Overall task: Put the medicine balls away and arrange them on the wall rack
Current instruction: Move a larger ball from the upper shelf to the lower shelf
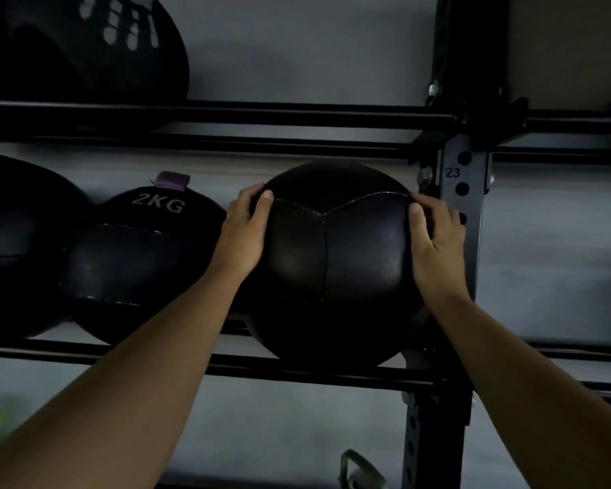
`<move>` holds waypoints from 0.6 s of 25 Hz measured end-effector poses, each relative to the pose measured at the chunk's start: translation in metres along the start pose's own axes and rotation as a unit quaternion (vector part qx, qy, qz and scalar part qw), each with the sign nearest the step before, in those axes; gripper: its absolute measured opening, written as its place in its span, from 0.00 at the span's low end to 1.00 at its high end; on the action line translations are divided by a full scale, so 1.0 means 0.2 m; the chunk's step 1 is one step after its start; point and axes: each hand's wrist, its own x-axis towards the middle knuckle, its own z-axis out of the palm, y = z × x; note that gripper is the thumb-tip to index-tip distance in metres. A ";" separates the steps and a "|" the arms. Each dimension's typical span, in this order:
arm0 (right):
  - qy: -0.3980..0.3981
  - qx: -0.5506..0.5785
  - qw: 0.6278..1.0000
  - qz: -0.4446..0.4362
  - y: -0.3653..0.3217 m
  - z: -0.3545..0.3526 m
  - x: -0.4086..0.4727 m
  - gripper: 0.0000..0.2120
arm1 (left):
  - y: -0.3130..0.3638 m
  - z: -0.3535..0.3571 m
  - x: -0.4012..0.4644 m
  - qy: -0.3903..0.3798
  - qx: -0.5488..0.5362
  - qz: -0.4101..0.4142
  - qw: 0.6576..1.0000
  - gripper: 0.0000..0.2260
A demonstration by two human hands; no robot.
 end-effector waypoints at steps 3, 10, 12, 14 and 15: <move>-0.039 -0.054 0.998 0.015 -0.05 -0.05 -0.01 0.19 | 0.07 -0.03 -0.03 -0.029 0.069 -0.024 0.997 0.25; -0.194 -0.169 0.961 0.105 -0.23 -0.14 -0.03 0.41 | 0.29 -0.10 -0.18 -0.119 0.128 -0.106 0.979 0.37; -0.198 -0.179 0.958 0.105 -0.29 -0.17 -0.04 0.41 | 0.34 -0.13 -0.22 -0.127 0.153 -0.097 0.975 0.41; -0.188 -0.195 0.959 0.084 -0.34 -0.20 -0.07 0.35 | 0.38 -0.13 -0.26 -0.111 0.203 -0.027 0.973 0.35; -0.185 -0.207 0.958 0.071 -0.37 -0.23 -0.09 0.31 | 0.40 -0.14 -0.28 -0.105 0.240 0.034 0.965 0.30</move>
